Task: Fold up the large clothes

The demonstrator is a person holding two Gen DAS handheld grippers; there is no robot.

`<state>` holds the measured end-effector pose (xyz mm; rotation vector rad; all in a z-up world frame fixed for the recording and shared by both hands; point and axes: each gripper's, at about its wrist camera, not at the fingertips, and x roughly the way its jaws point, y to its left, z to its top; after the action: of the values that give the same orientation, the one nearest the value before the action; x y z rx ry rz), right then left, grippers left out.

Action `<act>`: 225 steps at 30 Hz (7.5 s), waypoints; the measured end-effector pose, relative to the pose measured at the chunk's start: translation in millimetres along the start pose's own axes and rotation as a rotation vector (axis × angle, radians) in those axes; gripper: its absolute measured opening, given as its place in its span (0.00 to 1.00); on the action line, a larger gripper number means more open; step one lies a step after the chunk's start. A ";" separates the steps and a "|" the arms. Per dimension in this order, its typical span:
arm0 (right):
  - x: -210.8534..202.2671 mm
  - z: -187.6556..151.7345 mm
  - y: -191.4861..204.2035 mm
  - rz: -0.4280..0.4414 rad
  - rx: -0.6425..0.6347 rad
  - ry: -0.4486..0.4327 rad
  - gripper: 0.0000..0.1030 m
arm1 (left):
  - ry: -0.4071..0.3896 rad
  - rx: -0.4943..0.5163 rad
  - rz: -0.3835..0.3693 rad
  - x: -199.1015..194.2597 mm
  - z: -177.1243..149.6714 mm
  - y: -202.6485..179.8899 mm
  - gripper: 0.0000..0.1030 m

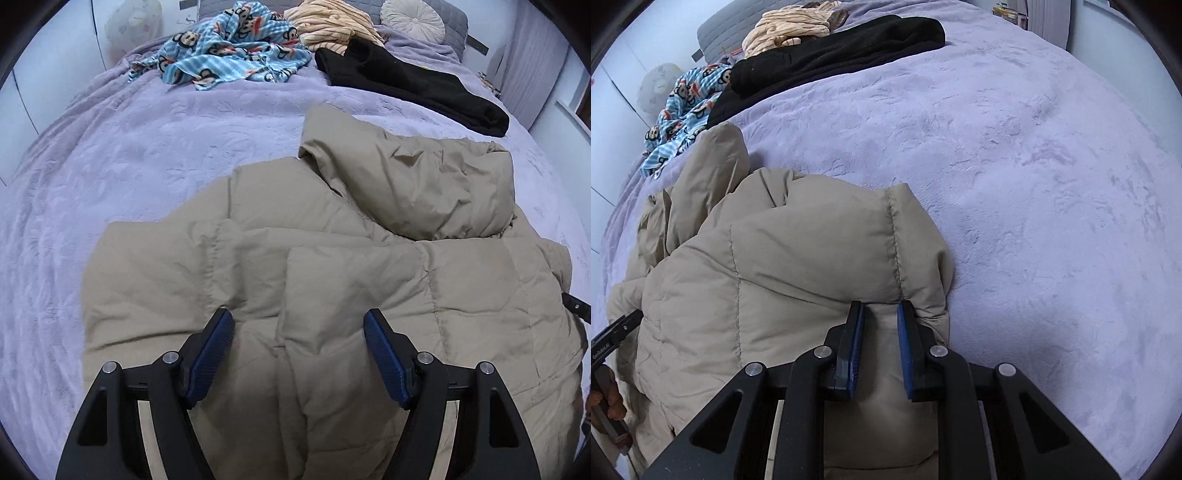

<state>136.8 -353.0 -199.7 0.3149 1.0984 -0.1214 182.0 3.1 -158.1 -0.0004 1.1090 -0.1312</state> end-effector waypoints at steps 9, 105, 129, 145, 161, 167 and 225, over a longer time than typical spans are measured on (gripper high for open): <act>-60.2 -43.2 3.0 -0.083 -0.061 -0.030 0.43 | 0.075 -0.036 0.118 -29.6 -37.5 33.6 0.73; -175.5 -340.0 -74.2 0.452 0.843 0.315 0.85 | 0.368 -0.629 -0.425 -202.6 -326.8 144.5 0.99; -144.7 -325.2 -63.7 0.495 0.970 0.249 0.25 | 0.349 -0.407 -0.436 -168.8 -269.2 104.0 0.12; -194.2 -231.7 -34.0 0.487 0.668 0.064 0.09 | 0.056 -0.263 -0.489 -231.1 -148.8 102.6 0.12; -135.8 15.8 12.6 0.509 0.246 0.039 0.08 | -0.047 -0.357 -0.223 -139.6 25.6 78.1 0.12; -82.4 58.5 25.2 0.440 0.270 0.061 0.08 | 0.056 -0.301 -0.172 -63.2 64.4 80.5 0.12; 67.0 77.5 -15.5 0.079 0.159 0.069 0.00 | 0.019 -0.080 0.047 75.1 84.1 85.3 0.65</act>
<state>229.6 -387.8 -230.0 0.5082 1.1451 -0.1287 299.0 74.3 -193.2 -0.0446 1.1323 -0.0454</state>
